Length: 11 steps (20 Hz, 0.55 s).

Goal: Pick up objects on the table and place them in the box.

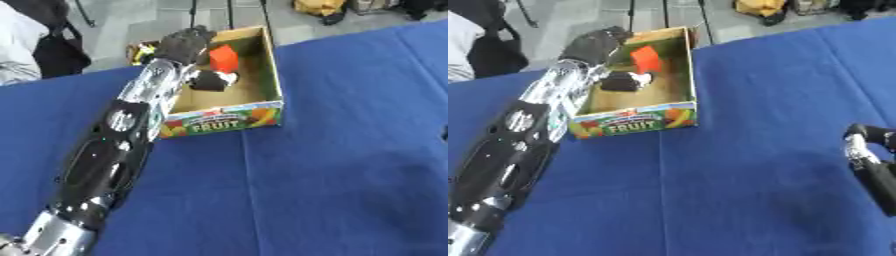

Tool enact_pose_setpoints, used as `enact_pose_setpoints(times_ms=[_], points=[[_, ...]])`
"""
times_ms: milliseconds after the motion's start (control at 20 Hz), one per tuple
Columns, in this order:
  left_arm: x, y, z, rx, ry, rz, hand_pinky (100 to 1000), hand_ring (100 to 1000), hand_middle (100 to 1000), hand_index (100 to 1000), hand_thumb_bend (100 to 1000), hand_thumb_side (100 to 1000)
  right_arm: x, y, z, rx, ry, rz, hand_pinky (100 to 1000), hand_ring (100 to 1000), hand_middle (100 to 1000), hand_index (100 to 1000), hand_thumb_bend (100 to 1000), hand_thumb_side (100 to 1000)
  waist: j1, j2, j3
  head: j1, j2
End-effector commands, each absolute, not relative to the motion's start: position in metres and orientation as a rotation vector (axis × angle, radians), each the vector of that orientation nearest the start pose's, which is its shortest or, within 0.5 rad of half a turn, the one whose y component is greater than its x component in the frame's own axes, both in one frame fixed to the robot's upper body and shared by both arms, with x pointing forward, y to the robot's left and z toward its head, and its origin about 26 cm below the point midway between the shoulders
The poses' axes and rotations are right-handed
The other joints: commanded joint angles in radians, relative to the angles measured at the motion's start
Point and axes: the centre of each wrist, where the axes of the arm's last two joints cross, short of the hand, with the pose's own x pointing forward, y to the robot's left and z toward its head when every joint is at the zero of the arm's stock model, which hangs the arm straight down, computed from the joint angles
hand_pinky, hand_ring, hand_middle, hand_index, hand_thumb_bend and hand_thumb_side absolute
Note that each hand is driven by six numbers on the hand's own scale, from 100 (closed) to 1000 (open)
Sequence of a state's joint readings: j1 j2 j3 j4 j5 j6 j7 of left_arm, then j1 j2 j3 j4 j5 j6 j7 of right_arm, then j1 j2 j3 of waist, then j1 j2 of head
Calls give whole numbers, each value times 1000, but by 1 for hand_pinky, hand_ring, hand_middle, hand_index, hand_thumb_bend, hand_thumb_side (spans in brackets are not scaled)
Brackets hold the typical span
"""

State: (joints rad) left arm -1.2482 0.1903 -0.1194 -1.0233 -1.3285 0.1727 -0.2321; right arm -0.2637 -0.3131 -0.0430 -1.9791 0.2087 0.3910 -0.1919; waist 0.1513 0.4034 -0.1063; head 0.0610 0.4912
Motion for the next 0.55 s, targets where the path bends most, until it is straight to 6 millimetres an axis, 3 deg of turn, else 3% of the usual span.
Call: enact_pose_setpoints(times_ms=[50, 300, 500, 550], points=[[447, 132, 360, 1493, -1855, -1030, 597, 814, 832, 957, 218, 874, 296, -275, 196, -617, -1897, 136, 752, 952, 683, 763, 100, 680, -14, -21, 8, -9, 2], [383, 144, 382, 1433, -2243, -789, 522, 738, 772, 937, 100, 852, 296, -277, 197, -633, -1904, 120, 753, 952, 683, 763, 100, 683, -21, -20, 37, -32, 6], [340, 155, 368, 1243, -2433, -720, 475, 684, 723, 892, 100, 852, 297, -277, 199, -642, -1917, 100, 753, 953, 683, 763, 100, 685, -36, -17, 63, -54, 7], [331, 158, 363, 1179, -2466, -702, 423, 637, 673, 878, 100, 887, 297, -276, 200, -642, -1921, 95, 753, 952, 683, 763, 100, 685, -40, -17, 69, -58, 8]])
